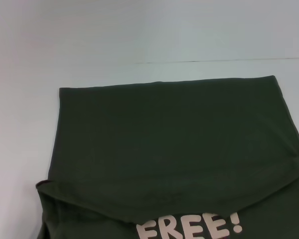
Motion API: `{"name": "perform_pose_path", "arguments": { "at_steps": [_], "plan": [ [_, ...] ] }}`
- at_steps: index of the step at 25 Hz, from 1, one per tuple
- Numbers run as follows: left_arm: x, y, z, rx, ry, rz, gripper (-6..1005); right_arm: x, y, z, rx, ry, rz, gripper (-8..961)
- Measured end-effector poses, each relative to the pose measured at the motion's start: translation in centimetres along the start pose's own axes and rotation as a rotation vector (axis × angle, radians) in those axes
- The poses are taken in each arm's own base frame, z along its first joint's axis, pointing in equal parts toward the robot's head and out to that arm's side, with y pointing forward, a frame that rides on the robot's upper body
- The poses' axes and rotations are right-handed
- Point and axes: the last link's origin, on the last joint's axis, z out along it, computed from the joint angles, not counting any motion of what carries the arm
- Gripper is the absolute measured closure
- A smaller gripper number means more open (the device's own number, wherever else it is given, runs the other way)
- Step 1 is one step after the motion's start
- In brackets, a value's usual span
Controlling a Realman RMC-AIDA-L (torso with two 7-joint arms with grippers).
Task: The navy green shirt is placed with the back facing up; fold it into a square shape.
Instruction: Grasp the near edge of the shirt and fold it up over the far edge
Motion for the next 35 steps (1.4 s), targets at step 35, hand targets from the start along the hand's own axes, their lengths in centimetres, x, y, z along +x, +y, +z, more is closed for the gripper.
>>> {"name": "perform_pose_path", "arguments": {
  "at_steps": [35],
  "plan": [
    [21.9, -8.4, 7.3, 0.443, 0.154, 0.265, 955, -20.5, -3.9, 12.8, 0.269, -0.338, -0.15, 798]
  ]
}}
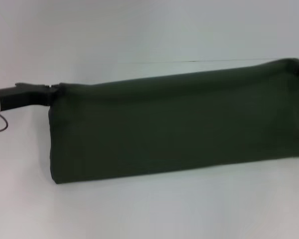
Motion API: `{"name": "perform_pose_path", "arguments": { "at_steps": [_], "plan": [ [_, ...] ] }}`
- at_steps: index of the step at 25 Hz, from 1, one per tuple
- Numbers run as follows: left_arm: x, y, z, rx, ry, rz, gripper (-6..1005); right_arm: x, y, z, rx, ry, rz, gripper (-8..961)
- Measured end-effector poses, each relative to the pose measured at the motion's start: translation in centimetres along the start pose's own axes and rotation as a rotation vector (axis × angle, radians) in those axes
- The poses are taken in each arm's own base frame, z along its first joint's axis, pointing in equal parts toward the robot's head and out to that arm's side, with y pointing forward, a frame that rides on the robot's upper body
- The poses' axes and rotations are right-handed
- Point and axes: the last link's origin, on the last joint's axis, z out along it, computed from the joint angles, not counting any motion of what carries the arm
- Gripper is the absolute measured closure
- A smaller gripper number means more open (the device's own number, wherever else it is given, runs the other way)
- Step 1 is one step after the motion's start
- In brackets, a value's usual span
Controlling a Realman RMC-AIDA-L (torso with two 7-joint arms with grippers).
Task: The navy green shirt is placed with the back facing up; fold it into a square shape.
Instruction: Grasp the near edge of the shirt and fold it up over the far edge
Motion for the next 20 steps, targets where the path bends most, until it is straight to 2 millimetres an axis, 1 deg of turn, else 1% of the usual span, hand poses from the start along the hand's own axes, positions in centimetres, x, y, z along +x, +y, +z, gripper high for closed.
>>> {"name": "perform_pose_path", "arguments": {
  "at_steps": [4, 8, 12, 13, 16, 20],
  "plan": [
    [1.2, -0.1, 1.4, 0.05, 0.0, 0.038, 949, -1.2, 0.3, 1.9, 0.049, -0.015, -0.022, 791],
    [2.4, 0.0, 2.3, 0.086, 0.025, 0.067, 943, -1.5, 0.6, 3.1, 0.084, -0.032, -0.031, 785],
    [2.7, 0.0, 2.8, 0.115, 0.032, 0.081, 937, -1.0, 0.6, 3.7, 0.108, -0.043, -0.023, 778],
    [2.4, 0.1, 3.2, 0.133, 0.022, 0.092, 936, -1.0, 0.6, 3.7, 0.112, -0.044, -0.024, 777],
    [2.2, 0.3, 3.7, 0.145, 0.022, 0.098, 931, -0.7, 0.7, 3.9, 0.118, -0.051, -0.025, 772],
    [2.3, 0.4, 3.9, 0.151, 0.028, 0.097, 925, -0.4, 0.6, 4.0, 0.131, -0.058, -0.025, 765]
  ]
}}
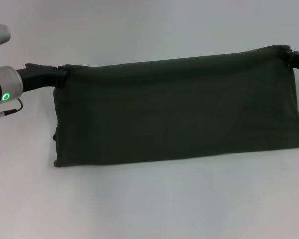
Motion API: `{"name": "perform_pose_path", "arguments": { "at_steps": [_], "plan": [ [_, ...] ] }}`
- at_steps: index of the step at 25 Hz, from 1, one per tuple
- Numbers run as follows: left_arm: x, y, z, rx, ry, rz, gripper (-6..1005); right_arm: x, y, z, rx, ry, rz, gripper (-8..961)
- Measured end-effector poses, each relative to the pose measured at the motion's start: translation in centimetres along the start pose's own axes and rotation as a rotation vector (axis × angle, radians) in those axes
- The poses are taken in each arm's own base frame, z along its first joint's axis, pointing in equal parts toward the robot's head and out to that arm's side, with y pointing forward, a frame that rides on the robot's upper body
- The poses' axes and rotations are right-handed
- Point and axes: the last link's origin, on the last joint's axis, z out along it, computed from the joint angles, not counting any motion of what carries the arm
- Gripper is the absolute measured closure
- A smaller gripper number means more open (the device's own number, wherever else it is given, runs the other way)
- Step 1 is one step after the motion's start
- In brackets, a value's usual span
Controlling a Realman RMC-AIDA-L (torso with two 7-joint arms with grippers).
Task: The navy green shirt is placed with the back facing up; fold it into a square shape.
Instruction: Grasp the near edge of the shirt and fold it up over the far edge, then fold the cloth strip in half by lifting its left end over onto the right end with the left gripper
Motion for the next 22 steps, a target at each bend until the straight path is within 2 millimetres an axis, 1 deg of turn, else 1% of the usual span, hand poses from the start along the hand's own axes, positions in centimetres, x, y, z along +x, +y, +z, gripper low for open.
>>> {"name": "perform_pose_path", "arguments": {
  "at_steps": [6, 11, 15, 20, 22],
  "plan": [
    [0.2, -0.1, 0.3, 0.033, 0.016, -0.017, 916, 0.2, 0.1, 0.3, 0.019, 0.013, -0.009, 756],
    [-0.2, -0.2, 0.6, 0.089, 0.022, -0.04, 909, 0.4, 0.4, 1.0, 0.042, 0.043, -0.051, 747],
    [-0.4, -0.9, 0.6, 0.168, 0.044, -0.084, 839, 0.3, 0.2, 1.4, 0.092, 0.05, -0.055, 741],
    [-0.7, -1.3, 0.4, 0.195, 0.056, -0.115, 752, 0.0, 0.3, 1.6, 0.092, 0.045, -0.054, 501],
    [-0.9, -1.4, 0.1, 0.186, 0.072, -0.154, 696, -0.3, 0.3, 1.3, 0.067, 0.039, -0.044, 431]
  ]
}}
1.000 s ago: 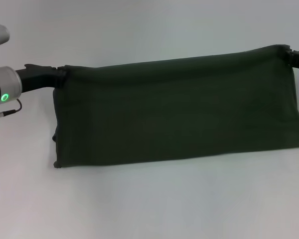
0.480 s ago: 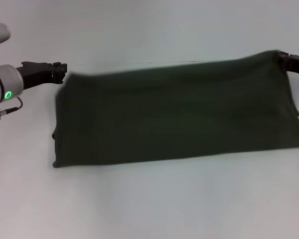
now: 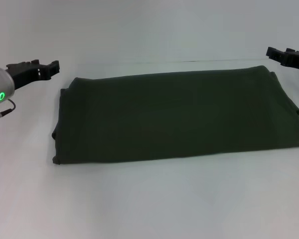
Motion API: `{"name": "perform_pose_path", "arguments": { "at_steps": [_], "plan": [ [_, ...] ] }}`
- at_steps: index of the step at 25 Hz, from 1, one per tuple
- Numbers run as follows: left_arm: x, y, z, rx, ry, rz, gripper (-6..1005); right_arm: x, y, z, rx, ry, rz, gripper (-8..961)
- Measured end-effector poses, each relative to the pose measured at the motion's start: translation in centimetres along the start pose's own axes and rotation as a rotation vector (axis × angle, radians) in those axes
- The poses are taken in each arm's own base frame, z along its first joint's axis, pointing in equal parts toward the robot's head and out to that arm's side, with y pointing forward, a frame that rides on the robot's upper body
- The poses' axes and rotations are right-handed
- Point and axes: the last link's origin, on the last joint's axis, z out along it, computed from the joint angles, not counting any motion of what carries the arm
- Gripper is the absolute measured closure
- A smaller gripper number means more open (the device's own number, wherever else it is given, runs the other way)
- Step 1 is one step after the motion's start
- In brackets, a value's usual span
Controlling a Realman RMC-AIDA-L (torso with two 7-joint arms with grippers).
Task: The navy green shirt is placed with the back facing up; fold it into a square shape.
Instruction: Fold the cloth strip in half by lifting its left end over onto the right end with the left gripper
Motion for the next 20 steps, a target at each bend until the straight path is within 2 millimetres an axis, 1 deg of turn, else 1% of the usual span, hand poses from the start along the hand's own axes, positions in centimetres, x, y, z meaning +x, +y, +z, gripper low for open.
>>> {"name": "perform_pose_path", "arguments": {
  "at_steps": [2, 4, 7, 10, 13, 14, 16, 20],
  "plan": [
    [-0.2, -0.3, -0.7, -0.038, 0.016, -0.068, 621, -0.1, 0.0, -0.6, -0.047, -0.007, 0.017, 360],
    [-0.4, -0.3, -1.8, -0.113, 0.032, -0.143, 546, 0.0, 0.2, -1.4, -0.116, -0.012, 0.037, 290],
    [-0.9, 0.2, -3.9, -0.264, 0.054, -0.235, 422, 0.6, 0.4, -3.3, -0.232, -0.013, 0.059, 242],
    [-1.6, 1.4, -5.8, -0.407, 0.043, -0.305, 294, 1.5, 0.9, -5.3, -0.343, -0.011, 0.073, 195],
    [-2.6, 2.1, -7.2, -0.495, 0.004, -0.374, 175, 2.2, 1.3, -7.0, -0.433, -0.003, 0.106, 147],
    [-2.8, 2.4, -7.5, -0.514, -0.006, -0.389, 174, 2.4, 1.5, -7.4, -0.454, 0.003, 0.118, 131],
    [-3.4, 2.7, -8.2, -0.553, -0.029, -0.423, 173, 3.1, 1.7, -8.3, -0.496, 0.019, 0.142, 132],
    [-4.5, 2.8, -9.3, -0.589, -0.065, -0.48, 172, 4.2, 1.7, -9.5, -0.53, 0.035, 0.155, 135]
  ]
}}
